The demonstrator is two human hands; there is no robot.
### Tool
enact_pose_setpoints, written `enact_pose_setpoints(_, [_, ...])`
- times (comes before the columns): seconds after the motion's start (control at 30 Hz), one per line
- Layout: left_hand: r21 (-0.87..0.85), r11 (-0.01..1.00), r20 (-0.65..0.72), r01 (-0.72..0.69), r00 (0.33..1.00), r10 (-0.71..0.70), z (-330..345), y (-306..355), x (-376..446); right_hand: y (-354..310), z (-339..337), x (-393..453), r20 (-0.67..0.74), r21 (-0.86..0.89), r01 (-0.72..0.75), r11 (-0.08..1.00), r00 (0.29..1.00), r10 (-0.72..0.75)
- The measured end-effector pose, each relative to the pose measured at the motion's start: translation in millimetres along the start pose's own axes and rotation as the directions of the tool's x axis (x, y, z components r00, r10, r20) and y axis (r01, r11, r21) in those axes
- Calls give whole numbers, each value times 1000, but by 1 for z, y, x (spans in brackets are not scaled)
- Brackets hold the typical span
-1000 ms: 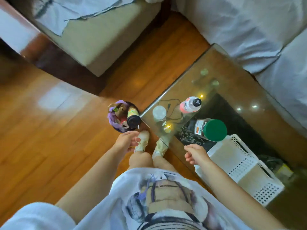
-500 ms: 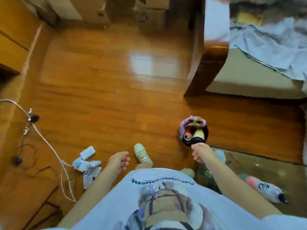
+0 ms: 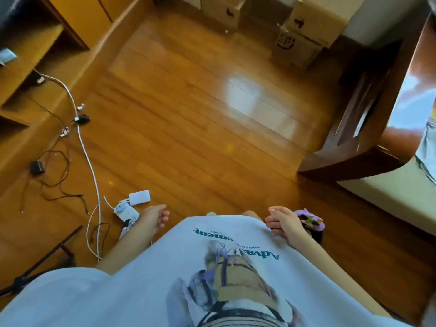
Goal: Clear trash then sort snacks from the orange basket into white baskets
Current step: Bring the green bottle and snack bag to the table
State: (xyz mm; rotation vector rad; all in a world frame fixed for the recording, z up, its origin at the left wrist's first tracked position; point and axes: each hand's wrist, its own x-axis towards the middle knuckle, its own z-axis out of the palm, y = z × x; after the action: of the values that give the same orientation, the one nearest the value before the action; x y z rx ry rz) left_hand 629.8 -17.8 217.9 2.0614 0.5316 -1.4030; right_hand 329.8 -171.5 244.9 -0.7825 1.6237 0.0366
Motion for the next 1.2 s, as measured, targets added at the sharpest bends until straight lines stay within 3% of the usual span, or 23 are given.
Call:
enact_pose_setpoints(0.17, [-64,993,44,-95,994,97,22,61,-3,-33,5,27,-93,48,-127,991,987,131])
enact_pose_setpoints(0.3, [-130,977,48,-170,983,177,30,108,4,-75,19,61,-153,-35,-170,985,975,162])
enact_pose_setpoints(0.5, [-223,967,-49,-120,992,112,14,180,23,-203,51,117,-110,-146,-175,974,981,160])
enact_pose_setpoints(0.73, [-383,922,-124,-52,992,5,-14,248,36,-364,113,156,57,-350,17,937,998,3])
enact_pose_setpoints(0.97, [-524,847,-158,87,967,-197,-36,284,60,-483,205,165,318,-482,241,842,944,-88])
enact_pose_setpoints(1.07, [-593,790,-92,154,962,-257,-48,299,81,-520,241,171,360,-488,270,830,929,-91])
enact_pose_setpoints(1.2, [-651,747,-80,134,967,-243,-73,344,118,-565,276,183,334,-474,233,849,940,-72])
